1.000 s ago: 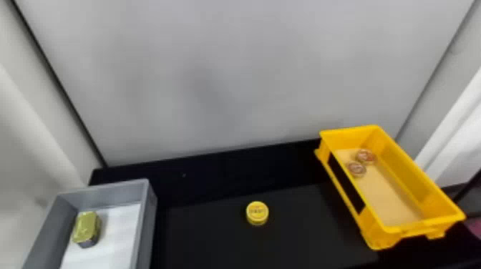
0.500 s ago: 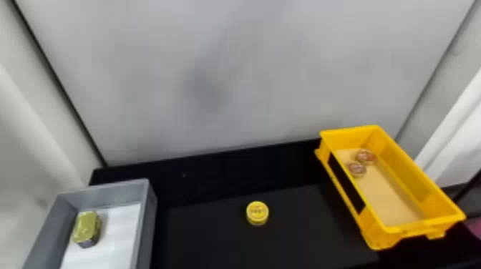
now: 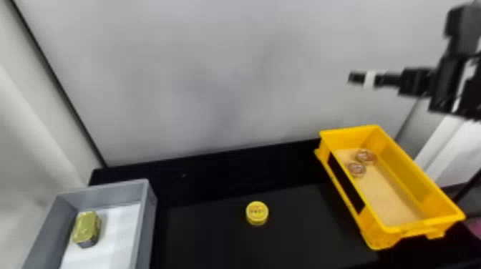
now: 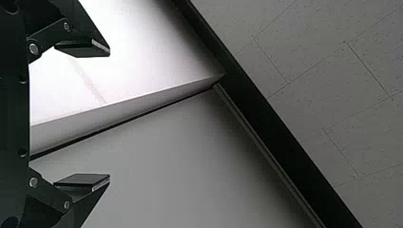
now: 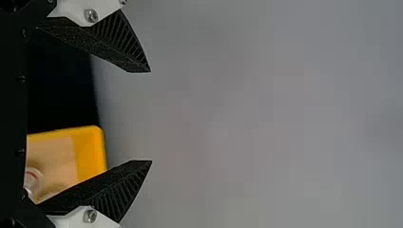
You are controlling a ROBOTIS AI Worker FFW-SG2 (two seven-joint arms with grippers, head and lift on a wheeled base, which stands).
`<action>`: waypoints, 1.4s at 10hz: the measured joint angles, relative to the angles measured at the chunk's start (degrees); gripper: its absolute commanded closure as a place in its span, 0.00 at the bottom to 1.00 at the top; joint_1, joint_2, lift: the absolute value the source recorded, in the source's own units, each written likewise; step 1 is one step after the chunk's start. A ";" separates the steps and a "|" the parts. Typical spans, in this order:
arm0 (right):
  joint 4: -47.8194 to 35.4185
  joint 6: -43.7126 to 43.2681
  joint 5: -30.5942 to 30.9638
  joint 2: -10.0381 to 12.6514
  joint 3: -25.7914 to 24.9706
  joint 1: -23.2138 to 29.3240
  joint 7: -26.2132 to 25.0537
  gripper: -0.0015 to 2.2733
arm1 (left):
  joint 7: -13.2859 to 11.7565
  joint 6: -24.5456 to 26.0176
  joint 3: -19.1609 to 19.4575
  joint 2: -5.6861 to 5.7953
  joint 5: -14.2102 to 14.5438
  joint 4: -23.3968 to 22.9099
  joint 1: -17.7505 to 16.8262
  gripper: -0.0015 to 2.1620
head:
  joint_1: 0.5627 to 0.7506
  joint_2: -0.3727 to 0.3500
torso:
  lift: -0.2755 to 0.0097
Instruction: Pick up the round yellow can and place it in the yellow rectangular box
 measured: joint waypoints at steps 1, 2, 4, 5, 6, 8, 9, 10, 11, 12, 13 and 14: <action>4.13 -1.76 0.45 -0.09 2.08 1.08 3.84 0.05 | 0.00 -0.24 -0.24 -0.31 0.00 0.19 -0.13 0.15 | 0.95 0.54 | 0.96; 8.04 -4.01 1.85 0.09 4.58 1.71 7.61 0.05 | 0.00 -0.56 -0.41 -0.68 0.00 0.40 -0.19 0.15 | 0.95 0.54 | 0.96; 15.06 -8.70 6.17 1.54 9.34 2.16 15.26 0.04 | -0.01 -1.22 -0.66 -1.46 0.00 0.78 -0.22 0.15 | 0.95 0.54 | 0.96; 17.49 -9.90 9.24 2.71 10.61 2.16 18.86 0.04 | -0.05 -1.57 -0.79 -1.79 0.00 0.97 -0.20 0.15 | 0.95 0.54 | 0.96; 20.25 -11.00 14.08 4.56 11.43 2.15 23.36 0.04 | -0.08 -2.00 -0.91 -2.19 0.00 1.20 -0.02 0.15 | 0.95 0.54 | 0.96; 25.88 -13.84 22.74 8.08 12.35 2.04 29.88 0.04 | -0.09 -2.81 -1.29 -2.63 0.00 1.63 0.32 0.15 | 0.95 0.54 | 0.96; 28.85 -15.88 26.11 9.40 13.38 1.82 31.92 0.03 | -0.09 -3.39 -1.67 -2.76 0.00 1.91 0.38 0.15 | 0.95 0.54 | 0.96; 31.69 -18.22 28.91 10.46 14.91 1.53 33.46 0.03 | -0.10 -4.16 -2.08 -2.96 -0.03 2.26 0.37 0.15 | 0.95 0.54 | 0.96; 34.21 -20.79 31.18 11.50 16.56 1.37 34.49 0.03 | -0.12 -4.88 -2.47 -3.17 -0.06 2.59 0.27 0.15 | 0.95 0.54 | 0.96; 36.39 -23.75 33.08 12.71 18.08 1.45 34.93 0.03 | -0.17 -5.39 -2.78 -3.31 -0.08 2.79 0.14 0.15 | 0.95 0.54 | 0.96; 37.97 -26.71 34.94 14.00 19.19 1.88 35.02 0.03 | -0.26 -5.77 -2.98 -3.34 -0.09 2.91 0.00 0.15 | 0.95 0.54 | 0.96; 39.17 -30.03 37.39 15.50 20.21 2.53 35.02 0.03 | -0.33 -6.29 -3.14 -3.34 -0.09 3.00 -0.14 0.15 | 0.95 0.54 | 0.96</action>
